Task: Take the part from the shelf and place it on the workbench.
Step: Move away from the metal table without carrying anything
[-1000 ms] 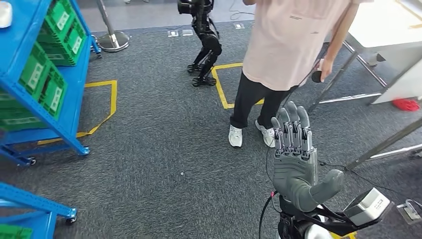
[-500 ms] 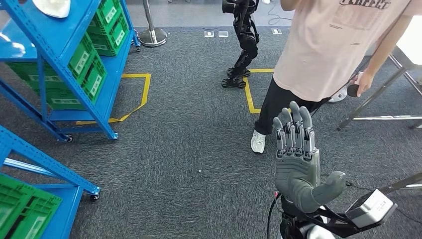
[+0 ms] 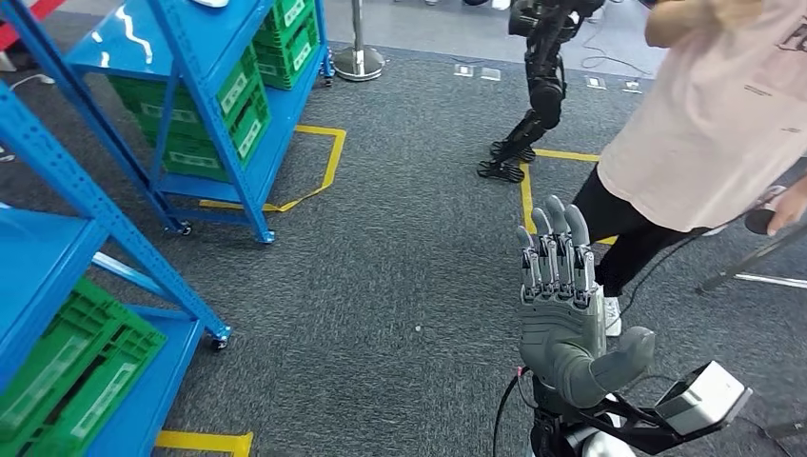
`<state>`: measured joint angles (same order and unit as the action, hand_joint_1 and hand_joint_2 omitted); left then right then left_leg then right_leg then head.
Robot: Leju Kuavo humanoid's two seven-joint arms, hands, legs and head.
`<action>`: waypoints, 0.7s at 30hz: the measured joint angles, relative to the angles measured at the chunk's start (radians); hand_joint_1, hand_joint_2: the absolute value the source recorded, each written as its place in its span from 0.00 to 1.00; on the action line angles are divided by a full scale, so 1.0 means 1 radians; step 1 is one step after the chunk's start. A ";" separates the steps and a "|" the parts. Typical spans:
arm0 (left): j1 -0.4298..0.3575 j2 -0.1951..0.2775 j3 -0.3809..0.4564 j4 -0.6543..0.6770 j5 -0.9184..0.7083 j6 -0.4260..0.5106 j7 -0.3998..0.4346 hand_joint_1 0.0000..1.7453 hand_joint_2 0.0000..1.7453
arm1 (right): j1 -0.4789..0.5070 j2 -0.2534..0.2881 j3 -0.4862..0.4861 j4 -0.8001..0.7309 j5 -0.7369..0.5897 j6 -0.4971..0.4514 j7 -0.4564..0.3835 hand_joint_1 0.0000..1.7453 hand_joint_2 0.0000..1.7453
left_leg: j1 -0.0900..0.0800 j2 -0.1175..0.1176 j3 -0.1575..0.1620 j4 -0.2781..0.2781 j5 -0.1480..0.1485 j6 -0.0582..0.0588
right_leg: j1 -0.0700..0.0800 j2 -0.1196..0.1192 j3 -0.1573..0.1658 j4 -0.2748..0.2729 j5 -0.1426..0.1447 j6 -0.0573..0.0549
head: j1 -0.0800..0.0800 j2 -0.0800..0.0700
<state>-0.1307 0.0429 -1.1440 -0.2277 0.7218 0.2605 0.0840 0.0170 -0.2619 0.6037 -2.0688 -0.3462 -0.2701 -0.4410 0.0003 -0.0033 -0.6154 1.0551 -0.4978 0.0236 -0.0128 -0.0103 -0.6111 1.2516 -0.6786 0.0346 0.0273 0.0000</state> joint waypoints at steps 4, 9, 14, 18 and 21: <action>0.002 0.000 0.000 0.000 0.000 0.000 0.000 0.00 0.00 | 0.001 0.000 0.001 0.000 0.000 -0.002 0.000 0.00 0.00 | -0.011 -0.058 0.002 0.000 0.005 0.008 | 0.019 0.025 0.020 -0.069 0.087 -0.033 | 0.014 0.000; 0.003 -0.006 0.000 0.000 0.000 -0.002 0.002 0.00 0.00 | -0.003 0.000 0.002 -0.003 0.001 -0.003 0.000 0.00 0.00 | -0.002 -0.113 -0.010 -0.006 0.022 -0.009 | 0.035 0.067 0.091 -0.244 0.150 -0.062 | 0.023 0.000; 0.004 -0.004 0.000 0.000 0.000 -0.003 0.005 0.00 0.00 | -0.001 0.000 0.003 -0.003 0.000 -0.003 0.001 0.00 0.00 | -0.001 0.001 -0.080 0.130 -0.071 -0.030 | 0.024 0.009 0.111 -0.303 0.175 -0.058 | 0.013 0.000; 0.005 -0.002 0.000 0.000 0.000 -0.003 0.005 0.00 0.00 | 0.001 0.000 0.005 0.001 0.000 -0.003 0.003 0.00 0.00 | 0.022 0.012 -0.095 0.189 -0.072 -0.064 | 0.013 -0.045 0.110 -0.295 0.168 -0.044 | 0.002 0.000; 0.004 -0.001 0.000 0.000 -0.001 -0.003 0.005 0.00 0.00 | -0.001 0.000 0.006 0.003 0.000 -0.003 0.004 0.00 0.00 | 0.024 0.079 -0.003 0.032 -0.012 -0.074 | 0.007 -0.074 0.107 -0.269 0.149 -0.017 | -0.008 0.000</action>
<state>-0.1266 0.0415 -1.1443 -0.2280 0.7208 0.2571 0.0892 0.0162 -0.2620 0.6097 -2.0660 -0.3463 -0.2727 -0.4372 0.0238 0.0753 -0.6189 1.0871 -0.5094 -0.0507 -0.0056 -0.0842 -0.5040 0.9826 -0.5300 0.0175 0.0192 0.0000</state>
